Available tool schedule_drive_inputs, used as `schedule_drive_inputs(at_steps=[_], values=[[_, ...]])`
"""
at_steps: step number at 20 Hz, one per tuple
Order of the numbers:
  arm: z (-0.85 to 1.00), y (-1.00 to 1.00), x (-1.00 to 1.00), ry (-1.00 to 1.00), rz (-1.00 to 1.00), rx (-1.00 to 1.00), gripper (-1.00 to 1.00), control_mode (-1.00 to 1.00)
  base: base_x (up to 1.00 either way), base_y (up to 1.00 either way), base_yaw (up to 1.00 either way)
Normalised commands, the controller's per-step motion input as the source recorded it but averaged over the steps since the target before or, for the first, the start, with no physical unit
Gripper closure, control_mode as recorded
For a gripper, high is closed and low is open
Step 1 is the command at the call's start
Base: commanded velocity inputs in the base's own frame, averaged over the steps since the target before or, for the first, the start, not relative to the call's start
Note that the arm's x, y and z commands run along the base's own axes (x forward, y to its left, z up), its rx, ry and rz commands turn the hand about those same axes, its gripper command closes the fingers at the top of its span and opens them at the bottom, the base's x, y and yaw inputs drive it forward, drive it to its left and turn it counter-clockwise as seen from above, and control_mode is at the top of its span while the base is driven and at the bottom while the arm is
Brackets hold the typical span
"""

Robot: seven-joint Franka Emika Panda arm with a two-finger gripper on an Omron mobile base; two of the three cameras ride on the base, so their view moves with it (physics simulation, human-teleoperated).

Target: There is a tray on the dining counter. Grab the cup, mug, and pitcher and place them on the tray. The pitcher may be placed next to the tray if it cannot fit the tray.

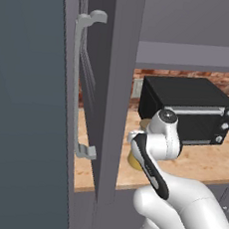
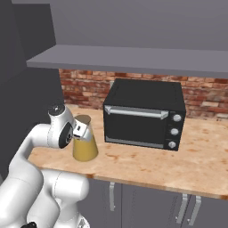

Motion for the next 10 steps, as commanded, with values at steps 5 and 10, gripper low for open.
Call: schedule_drive_inputs(at_steps=[5, 10], values=[[0.06, 0.0, -0.06, -0.01, 0.0, -0.05, 1.0, -1.0, 0.0, 0.0, 0.0], [0.04, 0.0, 0.0, 0.0, 0.0, 0.0, 1.0, -1.0, 0.0, 0.0, 0.0]])
